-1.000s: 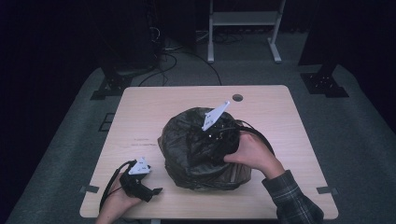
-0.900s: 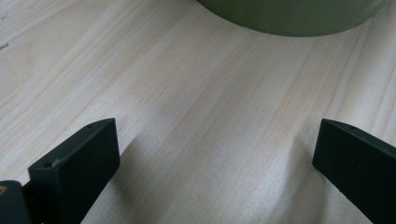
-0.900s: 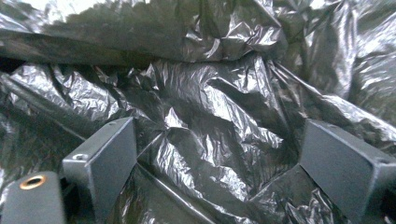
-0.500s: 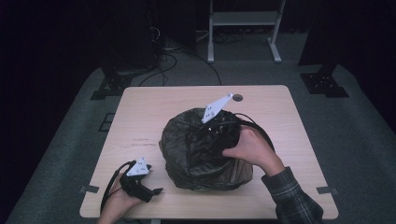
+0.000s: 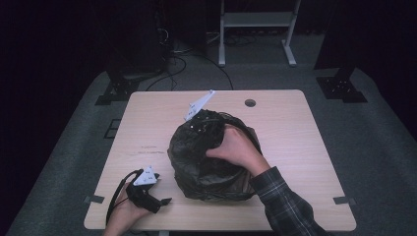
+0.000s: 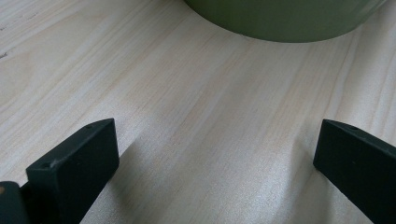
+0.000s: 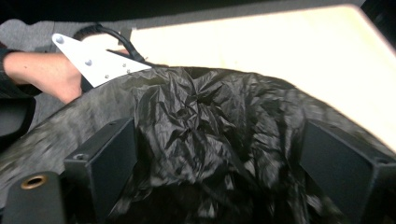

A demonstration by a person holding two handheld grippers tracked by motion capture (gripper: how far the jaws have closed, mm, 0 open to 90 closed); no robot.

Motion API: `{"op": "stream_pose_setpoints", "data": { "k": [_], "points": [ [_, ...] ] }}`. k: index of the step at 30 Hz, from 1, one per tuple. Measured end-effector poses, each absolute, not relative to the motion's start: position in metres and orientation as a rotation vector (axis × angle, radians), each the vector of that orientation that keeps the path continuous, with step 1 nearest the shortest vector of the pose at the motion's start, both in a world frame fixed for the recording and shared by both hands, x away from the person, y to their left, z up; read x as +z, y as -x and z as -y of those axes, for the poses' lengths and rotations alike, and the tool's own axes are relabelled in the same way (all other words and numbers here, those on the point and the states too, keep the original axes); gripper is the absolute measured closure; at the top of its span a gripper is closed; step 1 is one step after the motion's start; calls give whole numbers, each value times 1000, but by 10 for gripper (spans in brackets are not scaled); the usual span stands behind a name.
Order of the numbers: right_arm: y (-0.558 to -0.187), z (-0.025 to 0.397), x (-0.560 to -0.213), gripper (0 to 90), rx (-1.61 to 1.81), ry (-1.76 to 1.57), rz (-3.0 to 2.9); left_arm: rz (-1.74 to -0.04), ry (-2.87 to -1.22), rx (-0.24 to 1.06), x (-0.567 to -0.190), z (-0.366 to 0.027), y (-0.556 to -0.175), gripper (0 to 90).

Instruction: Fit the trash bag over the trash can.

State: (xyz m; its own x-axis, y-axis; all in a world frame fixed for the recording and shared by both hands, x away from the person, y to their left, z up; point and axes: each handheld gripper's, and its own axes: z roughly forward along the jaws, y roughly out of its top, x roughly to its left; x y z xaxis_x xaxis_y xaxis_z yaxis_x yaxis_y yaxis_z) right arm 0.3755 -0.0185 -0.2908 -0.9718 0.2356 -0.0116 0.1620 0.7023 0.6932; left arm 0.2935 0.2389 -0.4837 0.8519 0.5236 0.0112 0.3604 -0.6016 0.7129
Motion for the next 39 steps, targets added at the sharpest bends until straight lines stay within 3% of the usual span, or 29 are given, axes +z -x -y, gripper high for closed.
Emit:
{"op": "stream_pose_setpoints", "data": {
  "k": [16, 20, 30, 39],
  "points": [
    [-381, -16, -325, 121, 705, -311, -2969, -638, -2278, 282, -484, -239, -293, 0],
    [-380, -13, -321, 121, 757, -309, -2957, -638, -2278, 282, -484, -239, -294, 0],
    [-367, 16, -294, 120, 950, -300, -2873, -638, -2279, 281, -484, -239, -294, 0],
    [-345, 73, -273, 116, 1128, -325, -2756, -636, -2279, 280, -484, -239, -294, 0]
  ]
}}
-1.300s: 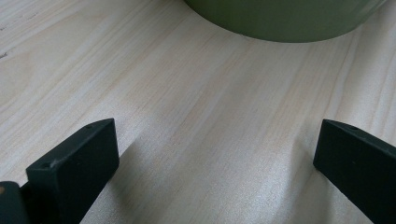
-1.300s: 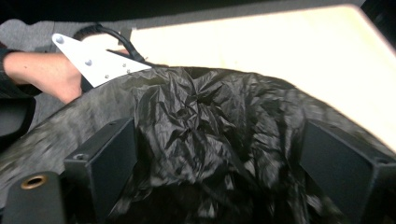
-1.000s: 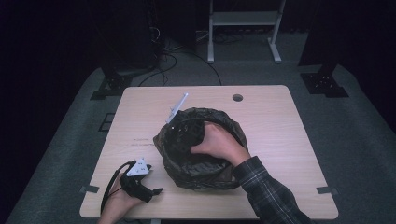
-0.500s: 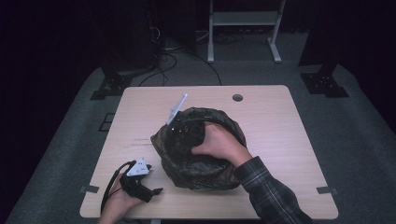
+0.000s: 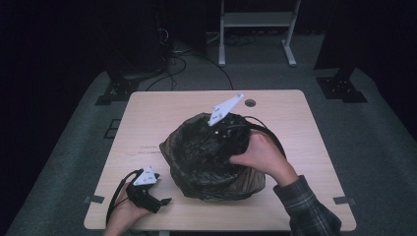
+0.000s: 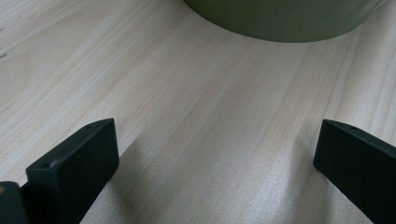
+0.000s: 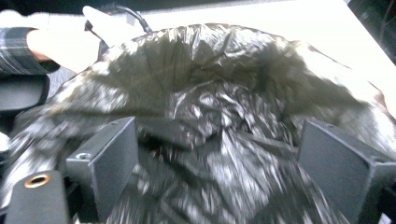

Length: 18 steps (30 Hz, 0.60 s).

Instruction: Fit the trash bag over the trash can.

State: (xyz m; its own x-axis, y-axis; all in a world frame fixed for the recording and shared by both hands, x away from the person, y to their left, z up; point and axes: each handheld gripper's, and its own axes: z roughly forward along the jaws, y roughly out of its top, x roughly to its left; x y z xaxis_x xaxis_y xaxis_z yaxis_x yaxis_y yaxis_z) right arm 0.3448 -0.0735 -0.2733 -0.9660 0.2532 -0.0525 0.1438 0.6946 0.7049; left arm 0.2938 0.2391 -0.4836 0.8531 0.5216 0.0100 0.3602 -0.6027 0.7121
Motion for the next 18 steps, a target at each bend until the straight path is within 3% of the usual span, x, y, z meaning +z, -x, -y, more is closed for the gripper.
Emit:
{"op": "stream_pose_setpoints", "data": {
  "k": [18],
  "points": [
    [-306, 176, -284, 116, 1297, -465, -2574, -636, -2279, 280, -484, -239, -294, 0]
  ]
}}
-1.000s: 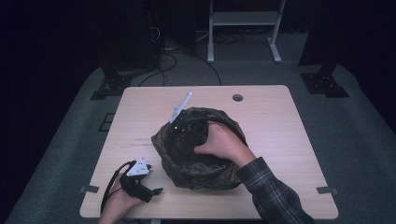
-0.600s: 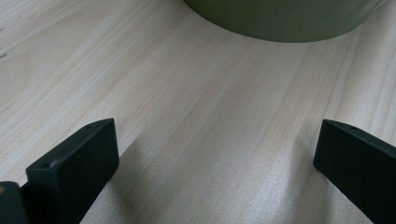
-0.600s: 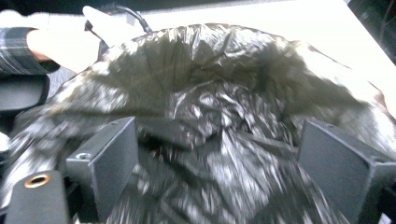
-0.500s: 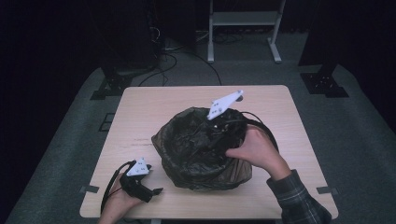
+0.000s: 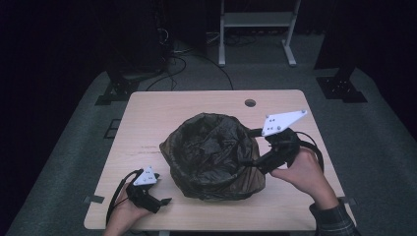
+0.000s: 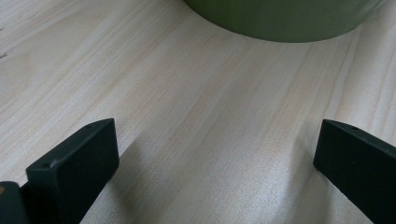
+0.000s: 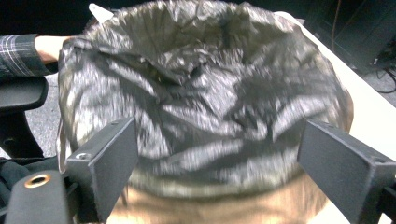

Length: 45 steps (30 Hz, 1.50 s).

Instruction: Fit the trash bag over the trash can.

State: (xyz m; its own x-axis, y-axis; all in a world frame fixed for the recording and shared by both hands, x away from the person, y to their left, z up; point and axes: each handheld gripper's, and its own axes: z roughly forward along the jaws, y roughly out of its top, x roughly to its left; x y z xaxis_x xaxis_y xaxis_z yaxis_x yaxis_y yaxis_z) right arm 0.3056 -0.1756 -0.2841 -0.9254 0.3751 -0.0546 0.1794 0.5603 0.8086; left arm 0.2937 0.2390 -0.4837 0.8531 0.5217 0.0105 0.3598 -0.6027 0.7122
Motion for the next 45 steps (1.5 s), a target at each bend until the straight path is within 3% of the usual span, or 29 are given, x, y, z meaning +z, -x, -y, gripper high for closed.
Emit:
{"op": "stream_pose_setpoints", "data": {
  "k": [21, 45],
  "points": [
    [-271, 241, -366, 117, 1348, -646, -2457, -639, -2278, 279, -484, -239, -294, 0],
    [-279, 241, -473, 117, 1171, -820, -2512, -634, -2281, 277, -484, -239, -294, 0]
  ]
}}
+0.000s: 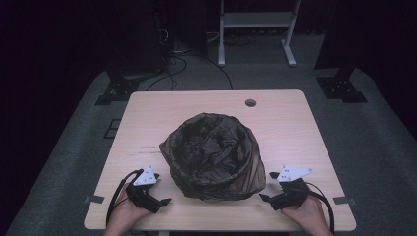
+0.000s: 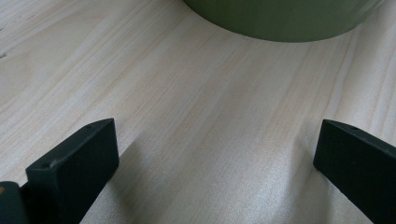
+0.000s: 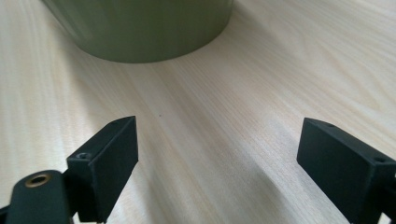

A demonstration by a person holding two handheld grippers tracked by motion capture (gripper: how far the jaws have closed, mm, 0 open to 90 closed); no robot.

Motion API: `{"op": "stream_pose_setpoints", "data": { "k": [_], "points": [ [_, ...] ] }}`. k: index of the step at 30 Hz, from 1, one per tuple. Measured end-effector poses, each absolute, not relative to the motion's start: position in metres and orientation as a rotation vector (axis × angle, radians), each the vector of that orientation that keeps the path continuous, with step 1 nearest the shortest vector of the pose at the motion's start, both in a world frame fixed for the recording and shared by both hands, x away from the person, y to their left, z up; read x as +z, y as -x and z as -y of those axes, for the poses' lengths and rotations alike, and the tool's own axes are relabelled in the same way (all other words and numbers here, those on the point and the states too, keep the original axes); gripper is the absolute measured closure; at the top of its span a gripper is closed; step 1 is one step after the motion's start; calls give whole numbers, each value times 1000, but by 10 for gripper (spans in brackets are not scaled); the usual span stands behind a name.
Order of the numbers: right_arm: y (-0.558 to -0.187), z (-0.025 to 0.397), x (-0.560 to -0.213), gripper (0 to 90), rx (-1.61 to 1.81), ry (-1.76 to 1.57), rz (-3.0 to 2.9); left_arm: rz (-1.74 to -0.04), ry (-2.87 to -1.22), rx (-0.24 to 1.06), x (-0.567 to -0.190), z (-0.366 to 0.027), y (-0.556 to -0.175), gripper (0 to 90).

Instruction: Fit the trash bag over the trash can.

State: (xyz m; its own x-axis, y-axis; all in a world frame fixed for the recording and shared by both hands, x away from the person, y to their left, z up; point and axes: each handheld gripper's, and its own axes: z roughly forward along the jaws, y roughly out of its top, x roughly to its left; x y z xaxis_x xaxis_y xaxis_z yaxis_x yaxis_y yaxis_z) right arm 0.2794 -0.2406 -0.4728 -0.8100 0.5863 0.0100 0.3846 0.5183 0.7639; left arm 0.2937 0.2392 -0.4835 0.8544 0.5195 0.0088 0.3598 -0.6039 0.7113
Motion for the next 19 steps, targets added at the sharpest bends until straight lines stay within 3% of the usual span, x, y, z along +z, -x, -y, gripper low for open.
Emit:
{"op": "stream_pose_setpoints", "data": {
  "k": [19],
  "points": [
    [-287, 231, -485, 112, 1081, -839, -2565, -633, -2280, 277, -484, -239, -294, 0]
  ]
}}
